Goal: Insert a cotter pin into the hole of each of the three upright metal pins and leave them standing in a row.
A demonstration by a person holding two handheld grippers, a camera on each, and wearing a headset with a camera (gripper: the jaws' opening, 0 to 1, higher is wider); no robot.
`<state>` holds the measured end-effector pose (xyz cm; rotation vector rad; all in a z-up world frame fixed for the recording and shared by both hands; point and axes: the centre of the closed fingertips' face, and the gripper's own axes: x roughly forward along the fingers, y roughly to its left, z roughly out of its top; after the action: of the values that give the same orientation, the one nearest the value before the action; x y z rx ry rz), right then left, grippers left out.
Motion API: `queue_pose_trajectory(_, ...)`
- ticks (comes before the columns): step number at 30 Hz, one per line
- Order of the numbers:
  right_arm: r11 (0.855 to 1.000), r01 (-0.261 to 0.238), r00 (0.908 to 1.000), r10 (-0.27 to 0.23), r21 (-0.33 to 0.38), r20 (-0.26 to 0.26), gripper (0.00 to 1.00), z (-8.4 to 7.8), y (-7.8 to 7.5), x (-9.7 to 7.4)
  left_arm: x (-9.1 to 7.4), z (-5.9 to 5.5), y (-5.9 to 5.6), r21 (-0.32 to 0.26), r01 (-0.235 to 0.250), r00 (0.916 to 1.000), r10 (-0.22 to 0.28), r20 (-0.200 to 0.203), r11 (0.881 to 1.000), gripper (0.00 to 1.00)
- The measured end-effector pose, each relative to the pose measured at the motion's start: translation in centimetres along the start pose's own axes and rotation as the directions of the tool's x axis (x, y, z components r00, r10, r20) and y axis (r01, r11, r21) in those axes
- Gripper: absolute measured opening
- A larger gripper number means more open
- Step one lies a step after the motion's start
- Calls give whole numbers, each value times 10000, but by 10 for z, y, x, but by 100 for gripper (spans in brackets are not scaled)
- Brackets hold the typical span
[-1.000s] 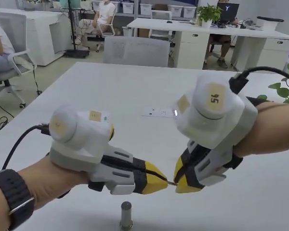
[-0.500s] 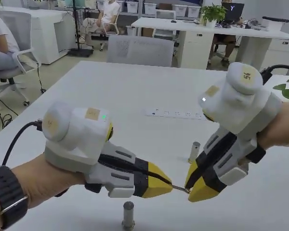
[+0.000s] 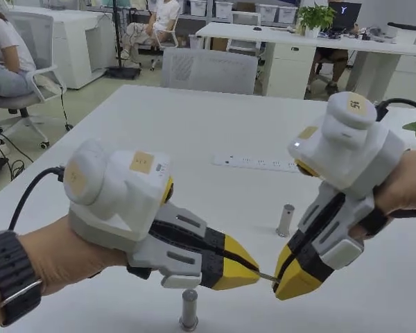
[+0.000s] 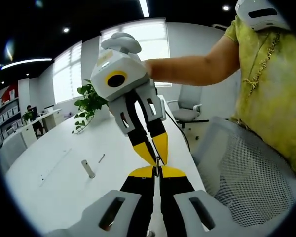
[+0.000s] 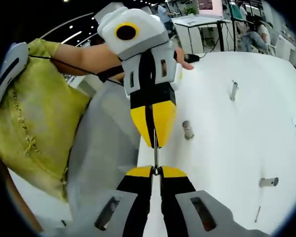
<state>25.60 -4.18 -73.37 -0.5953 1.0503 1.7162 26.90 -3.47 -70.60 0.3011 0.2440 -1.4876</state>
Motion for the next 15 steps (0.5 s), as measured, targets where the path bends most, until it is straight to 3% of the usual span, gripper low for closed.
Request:
queue_pose_trajectory(3, 9999, -125, 9999, 125, -51, 5, 6, -1, 4, -1, 2, -3, -2, 156, 99, 9997, -95, -204, 9998, 0)
queue_pose_trajectory(9, 9980, 358, 9992, -366, -514, -138, 4, -1, 3, -2, 2, -6, 1, 127, -6, 9996, 10, -298, 9999, 1)
queue_pose_trajectory(15, 9727, 1657, 9842, -1736, -1625, -356, 3, 2, -8, -7, 3, -11, 6, -323, -260, 9985, 244, -494, 9991, 1)
